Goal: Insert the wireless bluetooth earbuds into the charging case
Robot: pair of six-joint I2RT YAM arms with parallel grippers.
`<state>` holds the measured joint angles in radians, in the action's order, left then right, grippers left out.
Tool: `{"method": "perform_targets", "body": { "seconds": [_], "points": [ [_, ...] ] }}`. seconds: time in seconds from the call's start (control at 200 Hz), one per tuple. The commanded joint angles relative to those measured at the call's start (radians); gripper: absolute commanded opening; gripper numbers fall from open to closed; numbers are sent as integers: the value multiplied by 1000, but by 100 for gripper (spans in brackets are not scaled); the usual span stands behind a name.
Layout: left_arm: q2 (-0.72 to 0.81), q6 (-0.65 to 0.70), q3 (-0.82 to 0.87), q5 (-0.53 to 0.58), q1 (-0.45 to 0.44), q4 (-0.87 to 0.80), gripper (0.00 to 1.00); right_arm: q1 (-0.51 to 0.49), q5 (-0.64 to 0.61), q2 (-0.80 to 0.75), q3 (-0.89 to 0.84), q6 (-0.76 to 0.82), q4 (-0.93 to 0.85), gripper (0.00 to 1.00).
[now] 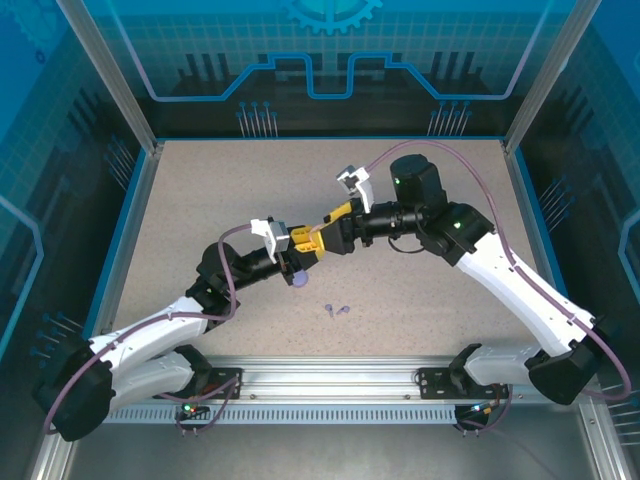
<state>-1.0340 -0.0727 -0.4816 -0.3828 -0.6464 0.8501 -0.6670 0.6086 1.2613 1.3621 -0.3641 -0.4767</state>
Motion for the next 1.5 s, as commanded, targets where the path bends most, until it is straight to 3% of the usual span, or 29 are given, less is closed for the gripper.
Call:
{"method": "perform_targets", "body": {
  "seconds": [0.0,0.07,0.14,0.275,0.37,0.535,0.86,1.026,1.356,1.496],
  "points": [
    [3,-1,-31,1,-6,17,2,-8,-37,-32,46,47,-61,79],
    [4,-4,-33,0,-5,14,1,-8,-126,-51,57,73,-103,80],
    [3,-5,-35,2,-6,4,1,-8,-290,-92,54,89,-131,81],
    [-11,-22,-47,30,-5,-34,1,2,-569,-210,-37,85,-112,99],
    [-47,-55,-65,77,-5,-80,1,33,-659,-286,-117,61,-99,100],
    [-185,-174,-148,85,-4,-193,0,95,-729,-369,-208,10,-134,100],
    [-615,-397,-440,48,1,-576,0,137,-773,-419,-275,-26,-162,100],
    [-771,-452,-507,35,2,-635,0,144,-776,-421,-284,-27,-170,100],
    [-924,-467,-581,18,2,-707,8,149,-773,-421,-294,-40,-170,100],
    [-935,-456,-584,38,3,-723,20,152,-769,-416,-292,-41,-168,100]
  ]
}}
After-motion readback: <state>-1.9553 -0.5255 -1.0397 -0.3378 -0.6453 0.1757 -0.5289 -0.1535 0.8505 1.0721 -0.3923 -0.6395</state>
